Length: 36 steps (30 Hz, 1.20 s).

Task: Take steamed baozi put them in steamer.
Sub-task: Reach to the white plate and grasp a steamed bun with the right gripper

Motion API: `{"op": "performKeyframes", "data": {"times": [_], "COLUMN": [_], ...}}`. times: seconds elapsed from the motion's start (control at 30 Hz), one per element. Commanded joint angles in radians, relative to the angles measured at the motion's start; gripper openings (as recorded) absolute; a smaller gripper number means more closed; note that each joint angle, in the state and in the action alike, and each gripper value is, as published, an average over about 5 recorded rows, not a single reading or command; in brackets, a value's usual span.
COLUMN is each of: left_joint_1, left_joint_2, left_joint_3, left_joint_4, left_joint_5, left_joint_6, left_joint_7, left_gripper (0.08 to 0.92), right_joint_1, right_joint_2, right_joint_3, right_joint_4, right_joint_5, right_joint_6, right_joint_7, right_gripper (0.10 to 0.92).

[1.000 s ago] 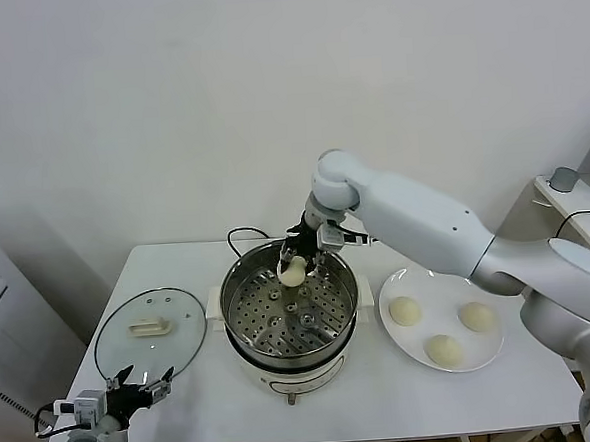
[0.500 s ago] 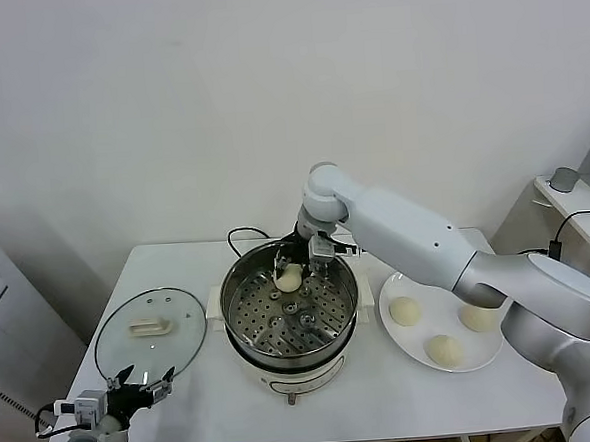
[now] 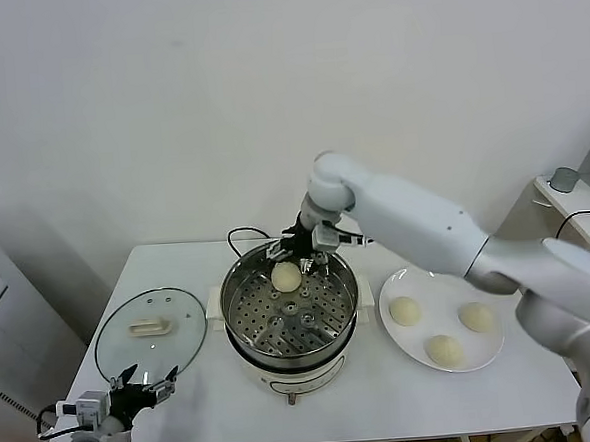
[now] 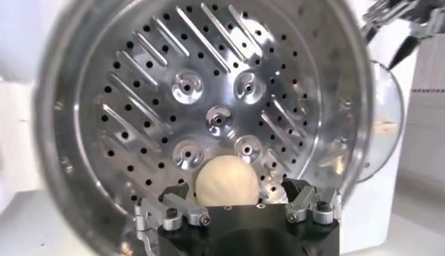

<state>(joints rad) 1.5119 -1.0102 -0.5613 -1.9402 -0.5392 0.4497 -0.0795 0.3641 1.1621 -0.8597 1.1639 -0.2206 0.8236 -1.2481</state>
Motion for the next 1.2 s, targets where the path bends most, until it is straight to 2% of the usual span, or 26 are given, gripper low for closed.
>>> {"op": "performKeyframes", "data": {"times": [0.03,0.17,0.43,1.2], "left_joint_1": [0.004,0.002,-0.003,-0.014], "left_joint_2": [-0.002,-0.002,-0.012,-0.039], "left_joint_3": [-0.002,-0.003,0.000,-0.004], "left_joint_4": [-0.016,-0.022,-0.027,-0.040], "left_joint_5": [0.001,0.001,0.002,0.022], "left_joint_6": [0.004,0.006,0.011,0.031], "left_joint_7": [0.000,0.000,0.000,-0.005], "left_gripper": [0.823,0.823,0.823,0.823], "right_joint_1": [0.251,0.299,0.276,-0.097], "right_joint_2": [-0.126,-0.184,-0.275,-0.322], "right_joint_3": [-0.238,-0.322,-0.388,-0.172], "right_joint_4": [-0.021,-0.049,-0.088,-0.223], "right_joint_5": [0.387,0.457,0.483,0.382], "right_joint_6": [-0.482,-0.618,-0.721,-0.758], "right_joint_7": [-0.088,-0.111,-0.120,-0.083], "right_gripper": [0.823,0.823,0.823,0.823]}}
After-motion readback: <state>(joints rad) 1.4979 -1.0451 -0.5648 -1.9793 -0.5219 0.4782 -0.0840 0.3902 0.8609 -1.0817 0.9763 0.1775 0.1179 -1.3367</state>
